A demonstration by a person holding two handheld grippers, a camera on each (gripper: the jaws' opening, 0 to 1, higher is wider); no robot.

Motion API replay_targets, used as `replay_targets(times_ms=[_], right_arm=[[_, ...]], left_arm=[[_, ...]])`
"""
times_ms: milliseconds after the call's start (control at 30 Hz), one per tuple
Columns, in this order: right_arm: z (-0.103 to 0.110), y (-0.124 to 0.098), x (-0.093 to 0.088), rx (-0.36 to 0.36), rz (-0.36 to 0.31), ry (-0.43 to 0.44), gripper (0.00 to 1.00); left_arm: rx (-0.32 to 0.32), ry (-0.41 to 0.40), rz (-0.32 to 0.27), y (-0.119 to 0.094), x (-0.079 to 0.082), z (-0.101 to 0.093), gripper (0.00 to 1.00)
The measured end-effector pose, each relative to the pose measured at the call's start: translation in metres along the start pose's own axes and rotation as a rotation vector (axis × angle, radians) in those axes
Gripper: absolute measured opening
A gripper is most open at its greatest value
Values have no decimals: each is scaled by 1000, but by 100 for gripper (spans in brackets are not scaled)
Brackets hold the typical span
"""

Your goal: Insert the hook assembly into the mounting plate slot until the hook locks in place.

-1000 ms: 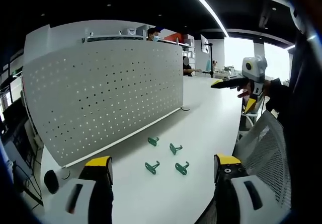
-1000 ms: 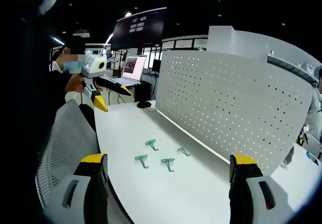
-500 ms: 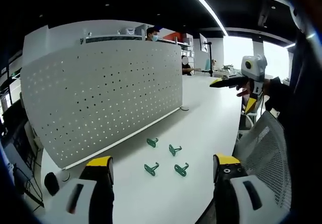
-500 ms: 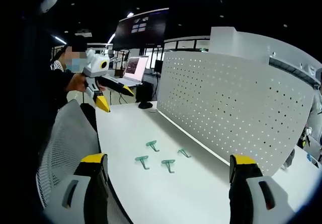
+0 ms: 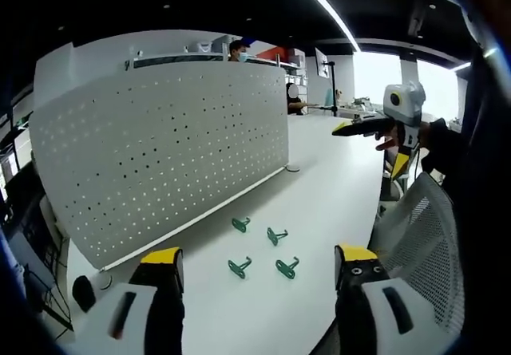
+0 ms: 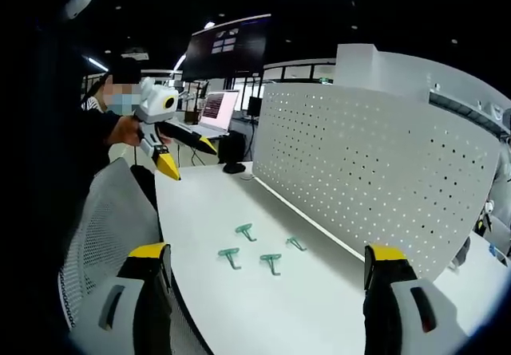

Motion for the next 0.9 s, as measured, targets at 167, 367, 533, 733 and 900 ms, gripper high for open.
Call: replay_targets(times_ms=[167,367,533,733,900], right_arm=[[0,-2,1,-11,-8,1,98],[4,-2,1,-18,-16,4,98],[6,-3,0,-25,-17,8,98],[4,-4,-2,-36,-22,13,98],[5,-4,-3,-43,-24,17,98]], left_arm=[[-17,21,11,9,0,2,75],[-19,35,45,24,-4,6,68],[-17,49,88,34,-11,11,62],[-20,91,148,50,-19,15,57],[-40,134,191,64,-28,16,53]])
Point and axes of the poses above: the point that each gripper's makers call its tool centre point, and the gripper's own axes: y roughly forward along the fingers, z roughly to its left, x roughly out of its top, the point moved 6 cm from there along -y, roughly backward along the fingers, and after that the axes turned 13 degrees about -z, right-handed, at the moved point
